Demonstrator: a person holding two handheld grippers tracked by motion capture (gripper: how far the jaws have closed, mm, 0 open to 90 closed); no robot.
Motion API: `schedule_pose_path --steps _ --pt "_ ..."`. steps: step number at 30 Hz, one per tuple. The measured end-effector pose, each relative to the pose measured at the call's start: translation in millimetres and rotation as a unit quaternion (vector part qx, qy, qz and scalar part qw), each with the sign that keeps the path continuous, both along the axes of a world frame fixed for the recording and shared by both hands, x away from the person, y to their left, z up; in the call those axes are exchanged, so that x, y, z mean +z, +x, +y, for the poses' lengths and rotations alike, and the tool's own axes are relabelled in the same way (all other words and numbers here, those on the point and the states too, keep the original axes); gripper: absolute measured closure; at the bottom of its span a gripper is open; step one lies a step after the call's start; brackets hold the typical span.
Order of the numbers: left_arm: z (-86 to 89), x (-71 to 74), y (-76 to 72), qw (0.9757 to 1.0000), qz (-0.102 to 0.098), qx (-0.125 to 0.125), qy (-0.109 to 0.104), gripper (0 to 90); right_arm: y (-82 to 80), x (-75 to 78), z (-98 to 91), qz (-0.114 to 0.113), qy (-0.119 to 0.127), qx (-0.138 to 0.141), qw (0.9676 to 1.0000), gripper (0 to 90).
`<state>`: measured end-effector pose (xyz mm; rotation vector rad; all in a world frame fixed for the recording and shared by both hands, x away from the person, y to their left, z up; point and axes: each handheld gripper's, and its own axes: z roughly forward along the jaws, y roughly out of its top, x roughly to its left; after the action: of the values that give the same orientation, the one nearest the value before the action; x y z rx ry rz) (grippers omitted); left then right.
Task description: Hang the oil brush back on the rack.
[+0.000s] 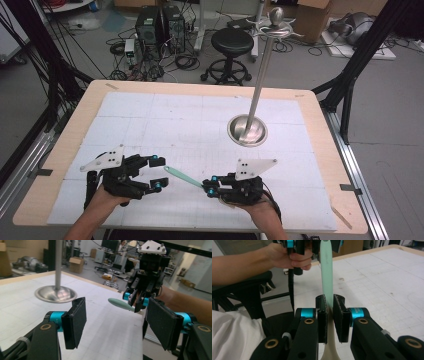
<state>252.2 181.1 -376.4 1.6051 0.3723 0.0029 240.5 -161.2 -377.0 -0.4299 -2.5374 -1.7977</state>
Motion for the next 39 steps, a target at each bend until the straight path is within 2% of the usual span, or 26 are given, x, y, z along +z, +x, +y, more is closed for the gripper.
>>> schedule_pose_path --steps 4,12,17,26,30,33,39 --pt "-5.8 0.3 -1.2 0.9998 0.000 -0.022 -0.003 34.9 -2.3 2.9 3.4 -0.005 0.004 0.017 0.9998 82.8" --pt "-7.1 1.3 -4.7 0.9976 -0.011 -0.066 -0.018 53.4 -3.7 5.0 8.6 -0.001 0.020 0.046 0.9987 82.8" --pt "-6.1 2.1 -6.1 0.9960 -0.016 -0.084 -0.024 62.2 -3.4 5.2 10.3 0.003 0.029 0.060 0.9978 82.7" --pt "-6.7 2.7 -7.5 0.9935 -0.027 -0.106 -0.030 74.5 0.2 0.4 12.1 0.013 0.035 0.083 0.9958 82.6" --pt "-6.0 3.1 -7.7 0.9930 -0.026 -0.110 -0.033 74.7 0.4 -0.6 12.7 0.015 0.040 0.089 0.9951 82.6" --pt "-5.6 3.7 -8.1 0.9930 -0.025 -0.109 -0.036 75.0 1.2 -0.4 12.4 0.015 0.046 0.090 0.9948 82.6" --pt "-6.7 7.6 -9.0 0.9943 -0.020 -0.099 -0.033 75.4 1.1 -0.7 13.4 0.015 0.044 0.086 0.9952 82.1"
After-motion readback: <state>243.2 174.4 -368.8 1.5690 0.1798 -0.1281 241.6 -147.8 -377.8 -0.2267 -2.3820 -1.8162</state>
